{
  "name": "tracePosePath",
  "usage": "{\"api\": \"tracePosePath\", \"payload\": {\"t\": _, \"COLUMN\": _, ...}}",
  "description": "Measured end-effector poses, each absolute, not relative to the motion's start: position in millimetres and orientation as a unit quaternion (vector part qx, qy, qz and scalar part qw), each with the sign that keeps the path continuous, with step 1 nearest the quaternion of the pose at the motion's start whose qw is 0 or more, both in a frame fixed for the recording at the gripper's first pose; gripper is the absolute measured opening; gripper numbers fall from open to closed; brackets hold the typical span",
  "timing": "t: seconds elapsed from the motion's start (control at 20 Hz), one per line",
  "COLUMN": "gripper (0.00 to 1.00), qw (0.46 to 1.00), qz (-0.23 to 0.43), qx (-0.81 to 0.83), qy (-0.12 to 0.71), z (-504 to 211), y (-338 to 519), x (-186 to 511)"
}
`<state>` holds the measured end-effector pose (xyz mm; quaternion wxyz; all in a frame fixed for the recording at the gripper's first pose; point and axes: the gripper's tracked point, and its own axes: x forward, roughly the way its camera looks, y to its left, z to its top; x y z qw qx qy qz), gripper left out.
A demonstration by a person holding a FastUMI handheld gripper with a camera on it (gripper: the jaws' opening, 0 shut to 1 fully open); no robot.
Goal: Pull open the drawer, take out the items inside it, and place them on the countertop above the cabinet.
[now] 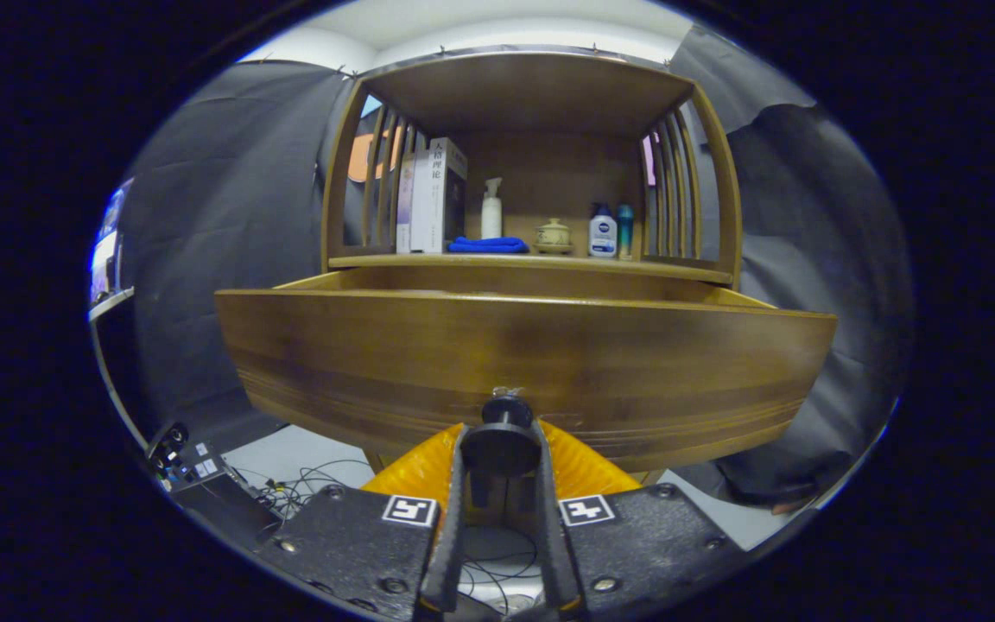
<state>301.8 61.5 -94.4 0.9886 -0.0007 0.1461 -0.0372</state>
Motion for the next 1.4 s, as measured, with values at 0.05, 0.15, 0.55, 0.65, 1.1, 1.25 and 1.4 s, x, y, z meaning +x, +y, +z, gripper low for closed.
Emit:
{"api": "tracePosePath", "payload": {"t": 0.05, "gripper": 0.59, "qw": 0.990, "qz": -0.037, "qx": -0.007, "qy": 0.137, "z": -87.5, "y": 60.9, "x": 301.2}}
{"api": "tracePosePath", "payload": {"t": 0.15, "gripper": 0.76, "qw": 0.995, "qz": -0.032, "qx": -0.028, "qy": 0.094, "z": -63.2, "y": 64.2, "x": 299.6}}
{"api": "tracePosePath", "payload": {"t": 0.55, "gripper": 1.00, "qw": 0.996, "qz": 0.049, "qx": -0.059, "qy": -0.035, "z": 92.3, "y": 79.2, "x": 324.2}}
{"api": "tracePosePath", "payload": {"t": 0.65, "gripper": 1.00, "qw": 0.997, "qz": 0.053, "qx": -0.046, "qy": -0.011, "z": 112.5, "y": 75.4, "x": 349.6}}
{"api": "tracePosePath", "payload": {"t": 1.1, "gripper": 1.00, "qw": 0.962, "qz": 0.032, "qx": 0.013, "qy": 0.271, "z": 24.1, "y": 56.8, "x": 423.8}}
{"api": "tracePosePath", "payload": {"t": 1.25, "gripper": 1.00, "qw": 0.935, "qz": 0.015, "qx": 0.034, "qy": 0.352, "z": -4.2, "y": 58.0, "x": 424.8}}
{"api": "tracePosePath", "payload": {"t": 1.4, "gripper": 0.98, "qw": 0.918, "qz": -0.002, "qx": 0.016, "qy": 0.397, "z": -22.5, "y": 49.7, "x": 424.8}}
